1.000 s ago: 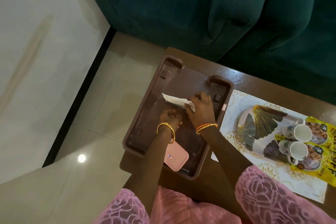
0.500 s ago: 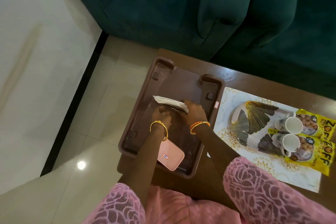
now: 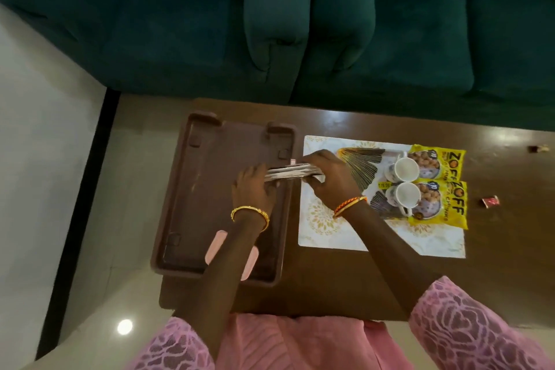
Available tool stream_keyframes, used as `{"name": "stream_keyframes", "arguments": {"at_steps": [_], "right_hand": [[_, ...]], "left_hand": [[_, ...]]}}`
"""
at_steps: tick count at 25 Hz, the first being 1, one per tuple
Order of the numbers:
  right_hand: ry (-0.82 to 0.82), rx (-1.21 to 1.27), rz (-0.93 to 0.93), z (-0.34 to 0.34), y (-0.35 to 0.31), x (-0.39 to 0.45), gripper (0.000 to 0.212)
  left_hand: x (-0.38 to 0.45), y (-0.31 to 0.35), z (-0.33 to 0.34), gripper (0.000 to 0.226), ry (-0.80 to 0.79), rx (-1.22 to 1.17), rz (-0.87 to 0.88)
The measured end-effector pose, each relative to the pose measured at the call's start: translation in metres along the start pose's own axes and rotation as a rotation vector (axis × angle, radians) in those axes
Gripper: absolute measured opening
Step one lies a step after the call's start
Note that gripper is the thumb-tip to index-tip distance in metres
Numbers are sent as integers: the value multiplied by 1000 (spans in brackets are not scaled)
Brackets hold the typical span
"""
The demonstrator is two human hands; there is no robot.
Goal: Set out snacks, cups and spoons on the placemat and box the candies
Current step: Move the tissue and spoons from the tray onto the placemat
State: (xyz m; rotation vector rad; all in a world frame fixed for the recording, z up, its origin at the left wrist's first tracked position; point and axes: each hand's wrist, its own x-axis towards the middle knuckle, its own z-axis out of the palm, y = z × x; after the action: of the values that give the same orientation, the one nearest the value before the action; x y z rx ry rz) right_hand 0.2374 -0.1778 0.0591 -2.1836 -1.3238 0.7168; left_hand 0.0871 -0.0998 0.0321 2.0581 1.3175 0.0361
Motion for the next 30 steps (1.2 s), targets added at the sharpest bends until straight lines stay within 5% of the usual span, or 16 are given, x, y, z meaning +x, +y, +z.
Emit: {"name": "stream_keyframes", "arguments": {"at_steps": [10,18,30], "right_hand": [[-107,-114,71,-73,130,19,32],[-149,-132,100,-74,192,35,34],[-63,-166,124,-62,216,35,36]], "left_hand": [[46,93,101,33,-212,-4,113],[65,115,154,34,-211,-209,-37],[74,134,175,39,-149,-56,-6]]}}
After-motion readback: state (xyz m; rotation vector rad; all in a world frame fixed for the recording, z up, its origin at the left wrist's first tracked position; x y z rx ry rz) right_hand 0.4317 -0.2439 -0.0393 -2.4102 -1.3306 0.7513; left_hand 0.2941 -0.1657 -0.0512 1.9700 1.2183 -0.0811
